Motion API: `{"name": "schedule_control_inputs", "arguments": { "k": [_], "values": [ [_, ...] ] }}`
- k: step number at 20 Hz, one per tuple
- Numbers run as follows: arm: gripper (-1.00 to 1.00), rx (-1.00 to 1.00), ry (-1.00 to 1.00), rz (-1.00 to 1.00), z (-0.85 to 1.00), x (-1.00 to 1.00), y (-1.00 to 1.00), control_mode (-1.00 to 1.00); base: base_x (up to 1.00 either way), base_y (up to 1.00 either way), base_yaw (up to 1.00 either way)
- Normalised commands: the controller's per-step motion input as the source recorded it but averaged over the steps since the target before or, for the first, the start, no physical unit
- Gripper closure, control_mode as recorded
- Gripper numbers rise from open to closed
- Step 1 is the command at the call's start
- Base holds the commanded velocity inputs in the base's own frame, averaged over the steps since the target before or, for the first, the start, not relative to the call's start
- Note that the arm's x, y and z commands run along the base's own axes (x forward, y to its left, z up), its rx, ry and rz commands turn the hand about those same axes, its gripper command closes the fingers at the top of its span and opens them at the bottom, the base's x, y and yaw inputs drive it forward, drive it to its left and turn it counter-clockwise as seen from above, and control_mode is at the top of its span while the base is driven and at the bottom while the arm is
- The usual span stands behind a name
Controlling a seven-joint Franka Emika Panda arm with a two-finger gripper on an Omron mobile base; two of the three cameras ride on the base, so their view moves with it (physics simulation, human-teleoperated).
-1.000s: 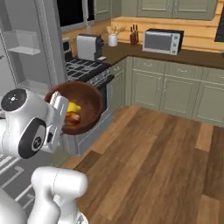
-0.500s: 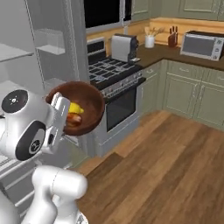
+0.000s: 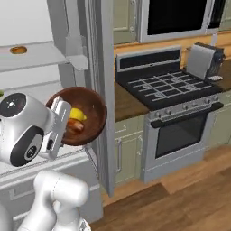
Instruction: Pick the chicken drumstick and lemon from their plates and place them in the bowl. Then put the bowl in the fridge.
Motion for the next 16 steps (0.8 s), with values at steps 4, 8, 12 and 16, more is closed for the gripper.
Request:
{"name": "schedule_control_inputs", "arguments": {
  "k": [4, 8, 12, 16],
  "values": [
    [1.0, 0.0, 0.0, 0.0, 0.0, 0.0, 0.0, 1.0, 0.0, 0.08, 0.71],
    [1.0, 0.0, 0.0, 0.0, 0.0, 0.0, 0.0, 1.0, -0.2, 0.36, 0.56],
    [1.0, 0.0, 0.0, 0.0, 0.0, 0.0, 0.0, 1.0, -0.15, 0.3, 0.6],
    [1.0, 0.0, 0.0, 0.0, 0.0, 0.0, 0.0, 1.0, 0.0, 0.01, 0.72]
  ]
}}
